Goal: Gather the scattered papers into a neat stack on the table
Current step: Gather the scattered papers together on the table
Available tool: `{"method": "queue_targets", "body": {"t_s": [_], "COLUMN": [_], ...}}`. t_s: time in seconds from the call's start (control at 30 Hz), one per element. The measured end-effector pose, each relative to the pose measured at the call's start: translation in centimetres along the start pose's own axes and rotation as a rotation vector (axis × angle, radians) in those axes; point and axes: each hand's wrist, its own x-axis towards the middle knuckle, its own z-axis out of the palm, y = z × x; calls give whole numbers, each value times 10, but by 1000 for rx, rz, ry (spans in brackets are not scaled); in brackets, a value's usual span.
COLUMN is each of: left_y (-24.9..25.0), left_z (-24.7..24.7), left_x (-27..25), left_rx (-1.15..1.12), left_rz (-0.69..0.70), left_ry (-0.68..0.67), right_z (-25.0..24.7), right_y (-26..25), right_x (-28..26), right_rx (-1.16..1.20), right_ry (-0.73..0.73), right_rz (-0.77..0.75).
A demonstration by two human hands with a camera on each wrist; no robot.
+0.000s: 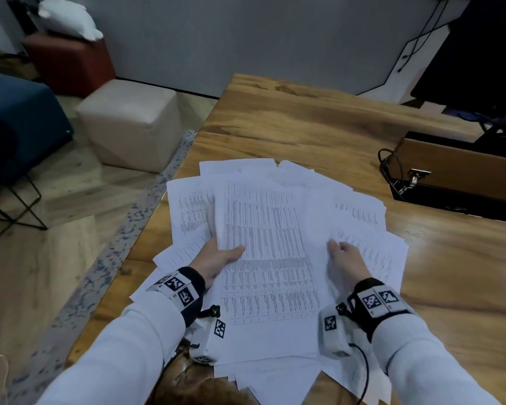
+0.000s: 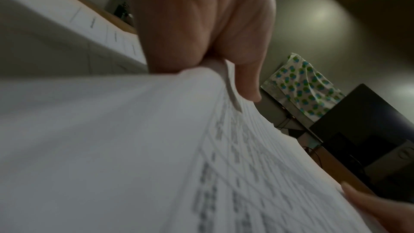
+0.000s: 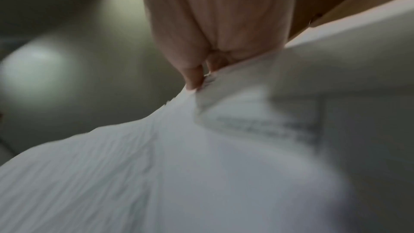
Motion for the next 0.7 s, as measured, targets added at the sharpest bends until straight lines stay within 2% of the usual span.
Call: {"method": "queue_targets", "body": {"t_s": [0.1,0.17,0.23,0.3,0.37,0.43,0.5,0.57,0.6,0.7], "left_y": [-3,-4,-4,-1,2,6,10,13,15,15], "left_z": [4,4,-1,-10,-22,-30,-31,-27,-25,-20], "left_x": [1,1,2,4,7,10,11,13,12,8], "left_rx": [74,86,92,91,81,122,300,728,905,1043], "left_rz": [87,122,149,143,100,69,92,95,80,26], "left_ry": [28,99,150,158,149,151,210,346,371,276], "right_z": [18,17,5,-12,-32,-46,-48,-42,-36,-18], "right_y": [-6,-6,-2,9,23,33,38,36,33,23], "right_x": [-17,-19,-17,-6,4,7,6,4,3,-1], "right_rx": [56,62,21,-180,-418,-487,-541,-621,-665,-744], "right_ry": [-133,-147,-37,148,284,284,209,140,111,38], "right_rz": [51,17,-36,-29,135,311,336,256,206,97]}}
